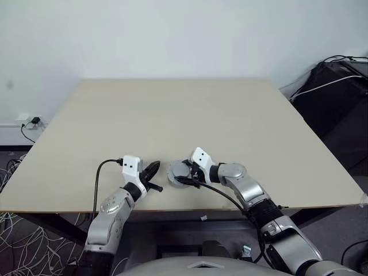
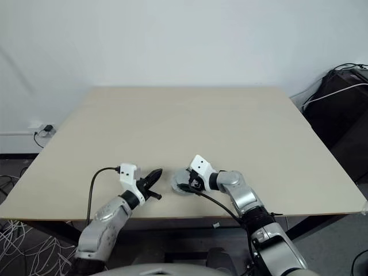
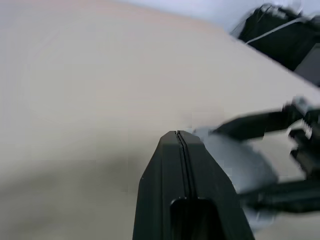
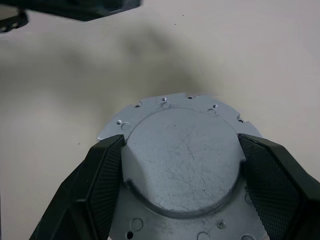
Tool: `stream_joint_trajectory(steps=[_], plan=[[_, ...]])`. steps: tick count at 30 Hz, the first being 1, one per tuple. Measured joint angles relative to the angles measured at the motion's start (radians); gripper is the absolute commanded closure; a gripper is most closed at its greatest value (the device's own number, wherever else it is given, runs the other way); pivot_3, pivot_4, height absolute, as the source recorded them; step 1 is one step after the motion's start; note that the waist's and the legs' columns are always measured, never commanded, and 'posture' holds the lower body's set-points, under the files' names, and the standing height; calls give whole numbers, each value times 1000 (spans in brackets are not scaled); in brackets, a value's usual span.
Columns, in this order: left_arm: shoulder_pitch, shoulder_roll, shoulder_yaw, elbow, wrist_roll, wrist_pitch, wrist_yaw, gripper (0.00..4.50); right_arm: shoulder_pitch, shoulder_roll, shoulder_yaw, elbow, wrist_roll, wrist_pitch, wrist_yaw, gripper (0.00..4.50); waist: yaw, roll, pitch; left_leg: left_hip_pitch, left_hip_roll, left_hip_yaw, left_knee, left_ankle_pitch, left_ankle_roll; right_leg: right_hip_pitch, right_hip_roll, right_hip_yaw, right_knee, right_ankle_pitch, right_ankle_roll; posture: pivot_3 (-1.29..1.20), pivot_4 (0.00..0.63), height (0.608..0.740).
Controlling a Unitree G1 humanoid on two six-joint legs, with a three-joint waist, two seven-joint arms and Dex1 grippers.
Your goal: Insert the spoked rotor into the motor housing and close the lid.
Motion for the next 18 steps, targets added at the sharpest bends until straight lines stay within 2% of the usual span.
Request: stream_joint_trajectory(steps=[9,18], plan=[[-192,36,74,158,-101,248,-39,4500,4,11,0,-5,-1,6,-16,1229,-4,-2,1,2,-1,-2,0,2,-2,1,3,0,2,-1,3,0,0,740],[-286,52,54,268,-119,381,-119,4500,10,13,1,-14,-1,9,-26,1229,-6,-3,2,2,-1,-3,0,2,-3,1,3,0,1,0,2,0,0,740]])
